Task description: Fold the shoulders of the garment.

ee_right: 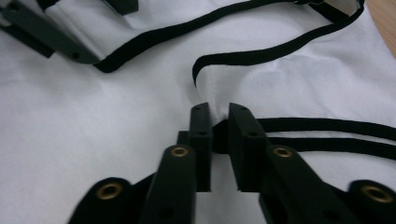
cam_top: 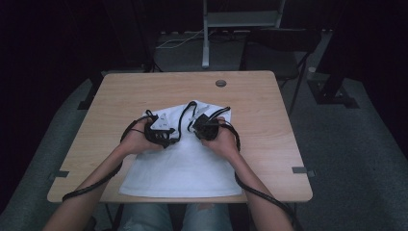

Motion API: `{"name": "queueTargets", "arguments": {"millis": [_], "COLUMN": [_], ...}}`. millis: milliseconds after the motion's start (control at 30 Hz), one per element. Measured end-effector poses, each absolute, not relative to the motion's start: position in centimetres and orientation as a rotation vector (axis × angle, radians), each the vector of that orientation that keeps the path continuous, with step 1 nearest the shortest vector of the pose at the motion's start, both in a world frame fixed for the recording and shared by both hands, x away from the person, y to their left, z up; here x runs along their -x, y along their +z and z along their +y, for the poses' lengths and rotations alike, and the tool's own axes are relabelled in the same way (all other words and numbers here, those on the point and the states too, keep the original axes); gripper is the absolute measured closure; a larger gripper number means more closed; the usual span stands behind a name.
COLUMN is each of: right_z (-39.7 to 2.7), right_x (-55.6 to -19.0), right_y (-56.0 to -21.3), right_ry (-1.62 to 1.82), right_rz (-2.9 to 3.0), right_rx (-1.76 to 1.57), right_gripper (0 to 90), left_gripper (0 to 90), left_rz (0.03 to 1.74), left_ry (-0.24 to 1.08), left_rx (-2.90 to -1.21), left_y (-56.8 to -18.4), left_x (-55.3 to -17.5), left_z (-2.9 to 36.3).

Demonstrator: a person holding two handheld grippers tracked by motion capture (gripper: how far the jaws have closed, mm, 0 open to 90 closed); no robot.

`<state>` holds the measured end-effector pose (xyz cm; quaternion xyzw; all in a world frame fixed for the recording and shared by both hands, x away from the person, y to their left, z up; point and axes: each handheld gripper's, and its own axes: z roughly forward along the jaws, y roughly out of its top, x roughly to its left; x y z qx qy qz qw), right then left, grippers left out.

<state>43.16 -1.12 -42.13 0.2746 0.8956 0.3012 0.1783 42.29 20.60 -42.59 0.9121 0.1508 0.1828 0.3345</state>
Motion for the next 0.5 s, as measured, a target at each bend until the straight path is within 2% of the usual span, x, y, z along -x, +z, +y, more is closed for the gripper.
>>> {"name": "queueTargets", "arguments": {"millis": [200, 500], "right_z": [-2.0, -2.6], "right_x": [-42.4, -41.2], "right_y": [-41.4, -40.9], "right_ry": [0.865, 0.894], "right_rz": [2.540, 2.576], "right_rx": [-0.760, -0.710], "right_gripper": [84.0, 84.0], "left_gripper": [65.3, 68.9], "left_rz": [0.427, 0.450], "left_ry": [0.493, 0.522], "left_rx": [-2.367, -2.345], "left_y": [-42.7, -42.7], "left_x": [-42.5, -42.4], "left_z": [20.5, 20.4]}}
